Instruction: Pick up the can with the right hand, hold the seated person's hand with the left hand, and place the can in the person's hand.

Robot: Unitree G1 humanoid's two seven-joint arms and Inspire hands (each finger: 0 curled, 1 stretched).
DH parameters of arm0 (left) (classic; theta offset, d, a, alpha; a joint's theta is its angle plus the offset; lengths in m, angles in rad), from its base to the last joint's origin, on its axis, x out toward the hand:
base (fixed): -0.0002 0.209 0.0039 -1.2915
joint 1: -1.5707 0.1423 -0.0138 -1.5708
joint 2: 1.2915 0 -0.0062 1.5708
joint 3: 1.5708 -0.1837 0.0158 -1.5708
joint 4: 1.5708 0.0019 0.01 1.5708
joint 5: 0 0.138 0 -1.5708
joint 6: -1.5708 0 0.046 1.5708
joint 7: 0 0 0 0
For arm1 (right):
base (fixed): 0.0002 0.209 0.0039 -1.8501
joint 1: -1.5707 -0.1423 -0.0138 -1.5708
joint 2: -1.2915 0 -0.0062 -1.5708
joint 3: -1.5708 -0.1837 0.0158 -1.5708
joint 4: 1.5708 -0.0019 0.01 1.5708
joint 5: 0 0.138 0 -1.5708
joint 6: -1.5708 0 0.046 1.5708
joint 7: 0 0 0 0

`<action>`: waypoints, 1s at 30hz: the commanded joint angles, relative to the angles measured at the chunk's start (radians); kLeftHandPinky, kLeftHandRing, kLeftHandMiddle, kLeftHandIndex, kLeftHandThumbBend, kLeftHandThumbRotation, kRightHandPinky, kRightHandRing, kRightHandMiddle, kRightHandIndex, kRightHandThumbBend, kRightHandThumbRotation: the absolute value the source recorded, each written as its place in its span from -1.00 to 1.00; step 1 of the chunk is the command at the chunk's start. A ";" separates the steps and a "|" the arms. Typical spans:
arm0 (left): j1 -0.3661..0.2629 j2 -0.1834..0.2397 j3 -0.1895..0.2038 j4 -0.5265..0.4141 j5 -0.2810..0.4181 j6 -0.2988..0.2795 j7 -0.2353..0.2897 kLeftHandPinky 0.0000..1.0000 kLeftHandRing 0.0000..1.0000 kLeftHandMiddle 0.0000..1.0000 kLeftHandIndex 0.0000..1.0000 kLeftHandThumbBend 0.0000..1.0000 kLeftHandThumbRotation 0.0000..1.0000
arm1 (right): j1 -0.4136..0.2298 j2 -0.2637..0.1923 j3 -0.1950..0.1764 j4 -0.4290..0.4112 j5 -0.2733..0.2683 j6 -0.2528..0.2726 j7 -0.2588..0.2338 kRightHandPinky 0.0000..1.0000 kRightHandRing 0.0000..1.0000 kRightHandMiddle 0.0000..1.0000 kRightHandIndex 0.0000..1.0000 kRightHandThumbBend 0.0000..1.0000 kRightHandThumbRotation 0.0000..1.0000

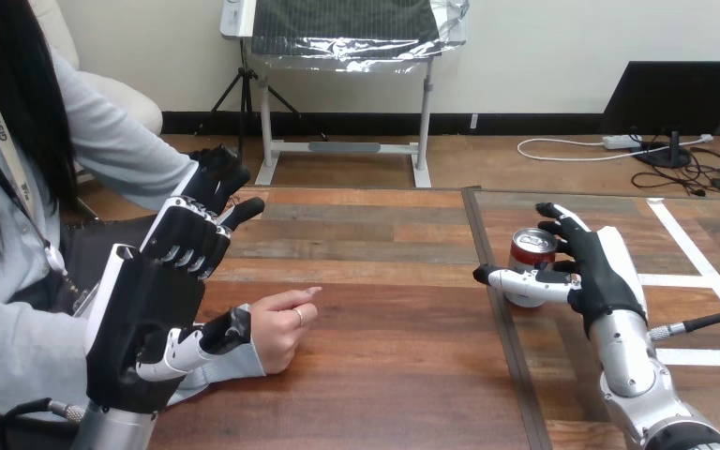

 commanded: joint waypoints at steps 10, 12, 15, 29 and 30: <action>-0.033 0.028 0.003 -0.059 -0.015 0.010 -0.010 0.73 0.90 0.91 0.82 1.00 -0.03 | -0.063 0.022 0.001 -0.004 -0.004 0.015 -0.011 0.53 0.62 0.65 0.69 0.93 -0.72; -0.033 0.028 0.004 -0.060 -0.017 0.009 -0.012 0.73 0.90 0.91 0.81 1.00 -0.03 | -0.062 0.022 0.001 -0.005 -0.005 0.013 -0.013 0.52 0.61 0.63 0.68 0.91 -0.74; -0.032 0.030 0.005 -0.059 -0.019 0.009 -0.014 0.73 0.90 0.91 0.81 1.00 -0.04 | -0.062 0.021 0.010 -0.004 -0.016 0.021 -0.031 0.49 0.58 0.61 0.65 0.90 -0.77; -0.030 0.031 0.011 -0.057 -0.018 -0.001 -0.022 0.72 0.90 0.92 0.81 1.00 -0.04 | -0.059 0.025 0.008 0.001 -0.016 0.041 -0.048 0.36 0.47 0.52 0.56 0.82 -0.95; -0.030 0.031 0.012 -0.056 -0.017 -0.003 -0.022 0.72 0.90 0.92 0.81 1.00 -0.04 | -0.059 0.025 0.007 0.001 -0.015 0.042 -0.049 0.35 0.46 0.51 0.55 0.82 -0.96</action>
